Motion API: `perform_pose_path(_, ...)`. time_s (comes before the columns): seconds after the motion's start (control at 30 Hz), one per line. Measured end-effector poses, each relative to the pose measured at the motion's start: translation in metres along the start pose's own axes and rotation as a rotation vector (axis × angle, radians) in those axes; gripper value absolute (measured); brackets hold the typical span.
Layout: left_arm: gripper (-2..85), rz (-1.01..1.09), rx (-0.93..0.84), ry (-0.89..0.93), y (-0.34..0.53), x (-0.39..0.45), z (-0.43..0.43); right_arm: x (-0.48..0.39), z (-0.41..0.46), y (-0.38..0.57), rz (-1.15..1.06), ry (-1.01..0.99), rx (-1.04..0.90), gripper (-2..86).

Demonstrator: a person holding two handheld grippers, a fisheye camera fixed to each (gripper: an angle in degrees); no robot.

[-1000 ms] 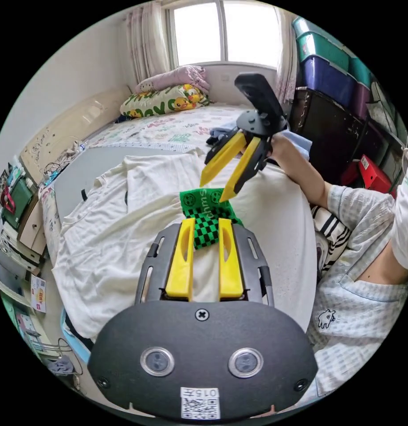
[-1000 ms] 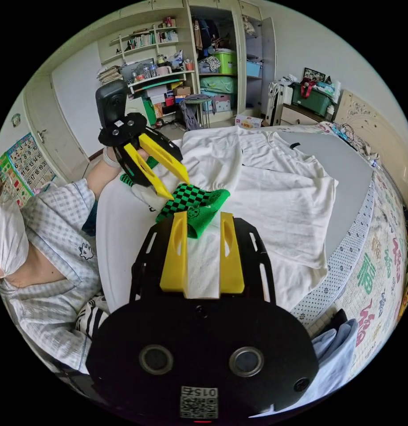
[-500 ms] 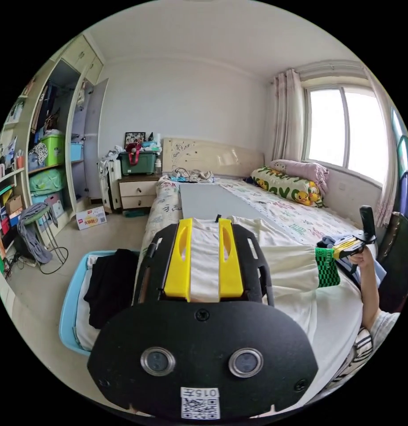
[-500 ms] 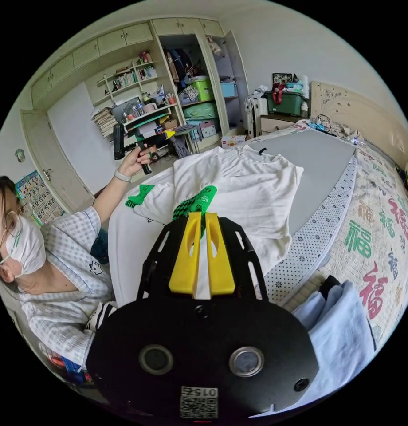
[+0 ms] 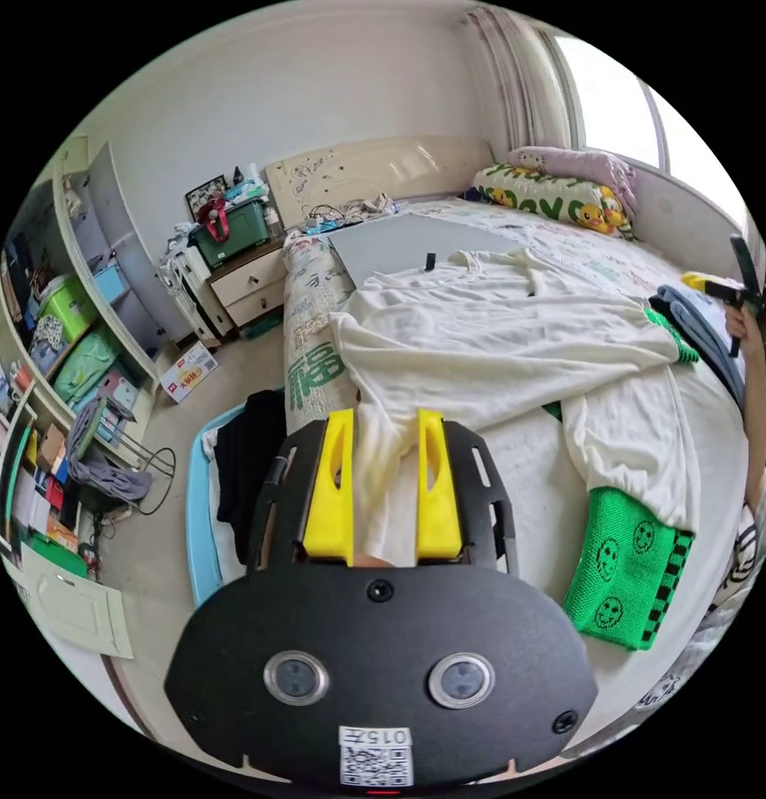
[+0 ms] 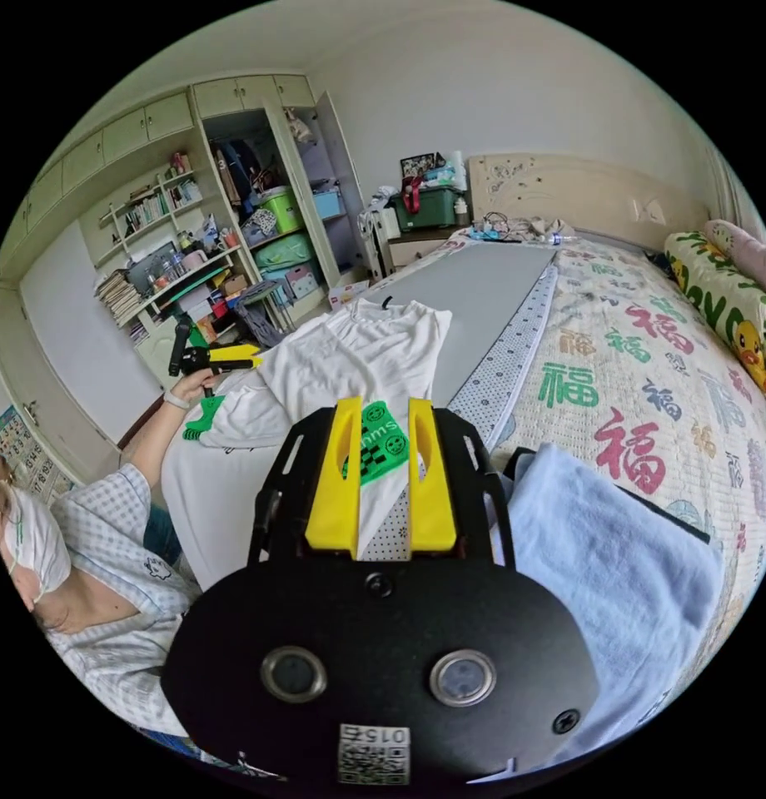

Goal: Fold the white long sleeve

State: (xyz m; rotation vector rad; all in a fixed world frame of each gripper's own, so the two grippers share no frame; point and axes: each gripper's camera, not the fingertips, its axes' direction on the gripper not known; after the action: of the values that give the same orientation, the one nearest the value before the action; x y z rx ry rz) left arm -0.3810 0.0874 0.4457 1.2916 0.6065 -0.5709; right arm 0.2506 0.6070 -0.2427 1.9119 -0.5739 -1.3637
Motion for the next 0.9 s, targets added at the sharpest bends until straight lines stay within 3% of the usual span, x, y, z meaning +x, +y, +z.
perform_pose_path(0.17, 8.5, 0.036, 0.008, 0.013, 0.01, 0.01, 0.007, -0.069, 0.015, 0.003, -0.342, -0.092, -0.08, 10.5)
perform_pose_path(0.23, 11.1, -0.046, 0.018, 0.119, 0.022, -0.012, 0.006, -0.087, 0.036, 0.001, -0.416, -0.175, -0.145, 12.1)
perform_pose_path(0.33, 10.8, -0.105, 0.099, 0.224, 0.04, -0.029, 0.002, -0.095, 0.071, -0.003, -0.419, -0.122, -0.298, 12.1)
perform_pose_path(0.47, 10.2, -0.047, 0.025, 0.257, 0.038, -0.013, 0.024, -0.102, 0.1, 0.001, -0.447, -0.064, -0.419, 11.4)
perform_pose_path(0.6, 4.6, -0.035, -0.008, 0.23, 0.045, 0.001, 0.033, -0.1, 0.111, 0.001, -0.41, 0.034, -0.436, 5.9)
perform_pose_path(0.9, 0.0, -0.134, 0.089, 0.218, 0.098, -0.006, 0.007, -0.097, 0.072, 0.004, -0.441, -0.084, -0.344, 0.6)
